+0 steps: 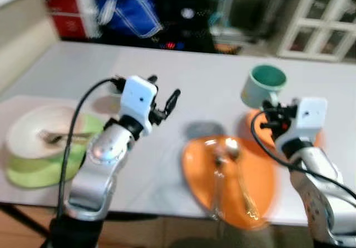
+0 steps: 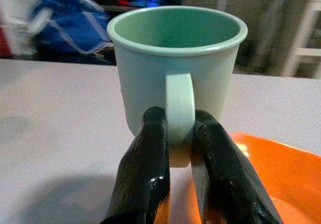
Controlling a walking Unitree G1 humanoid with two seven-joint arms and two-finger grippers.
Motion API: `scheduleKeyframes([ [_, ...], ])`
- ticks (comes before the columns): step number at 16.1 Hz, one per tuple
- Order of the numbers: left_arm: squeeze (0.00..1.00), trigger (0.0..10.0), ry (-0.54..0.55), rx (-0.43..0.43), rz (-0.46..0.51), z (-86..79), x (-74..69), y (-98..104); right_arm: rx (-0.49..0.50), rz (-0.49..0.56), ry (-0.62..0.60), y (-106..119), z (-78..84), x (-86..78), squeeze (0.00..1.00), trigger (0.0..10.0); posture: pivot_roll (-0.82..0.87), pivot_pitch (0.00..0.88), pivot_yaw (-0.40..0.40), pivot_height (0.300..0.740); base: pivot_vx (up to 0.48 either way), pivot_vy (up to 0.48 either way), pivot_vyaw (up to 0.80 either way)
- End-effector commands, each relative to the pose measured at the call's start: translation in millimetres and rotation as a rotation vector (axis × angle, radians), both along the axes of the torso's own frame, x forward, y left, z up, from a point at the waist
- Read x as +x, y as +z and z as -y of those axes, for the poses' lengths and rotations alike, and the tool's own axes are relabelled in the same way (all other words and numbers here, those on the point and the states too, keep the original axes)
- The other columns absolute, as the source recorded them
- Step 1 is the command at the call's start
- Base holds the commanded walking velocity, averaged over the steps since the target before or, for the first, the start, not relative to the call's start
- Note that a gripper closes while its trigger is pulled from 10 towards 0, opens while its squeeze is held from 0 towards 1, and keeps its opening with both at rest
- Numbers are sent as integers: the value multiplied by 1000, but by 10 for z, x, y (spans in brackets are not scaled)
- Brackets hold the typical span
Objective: Setting the table
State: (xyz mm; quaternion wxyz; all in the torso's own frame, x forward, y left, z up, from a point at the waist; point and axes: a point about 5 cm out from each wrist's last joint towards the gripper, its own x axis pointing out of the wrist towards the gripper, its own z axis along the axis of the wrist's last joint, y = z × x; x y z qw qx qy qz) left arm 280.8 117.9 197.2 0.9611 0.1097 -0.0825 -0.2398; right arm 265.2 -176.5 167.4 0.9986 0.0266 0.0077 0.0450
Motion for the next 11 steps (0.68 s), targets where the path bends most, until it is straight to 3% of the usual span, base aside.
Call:
scheduleKeyframes([
  [1,0,10000,-39,32,-20,26,-35,-37,15,21,24,51,6,-6,0,10000,-19,0,-41,740,0,0,0],
  [6,0,10000,-140,83,-74,55,-130,-103,52,32,74,89,54,3,0,10000,-23,0,-43,740,0,0,0],
  [9,0,10000,-200,145,-148,56,-183,-186,35,-82,238,-107,-12,47,0,10000,-28,0,-40,740,0,0,0],
  [11,0,10000,-206,159,-183,41,-201,-228,12,-116,267,-166,-43,115,0,10000,-28,0,-40,740,0,0,0],
])
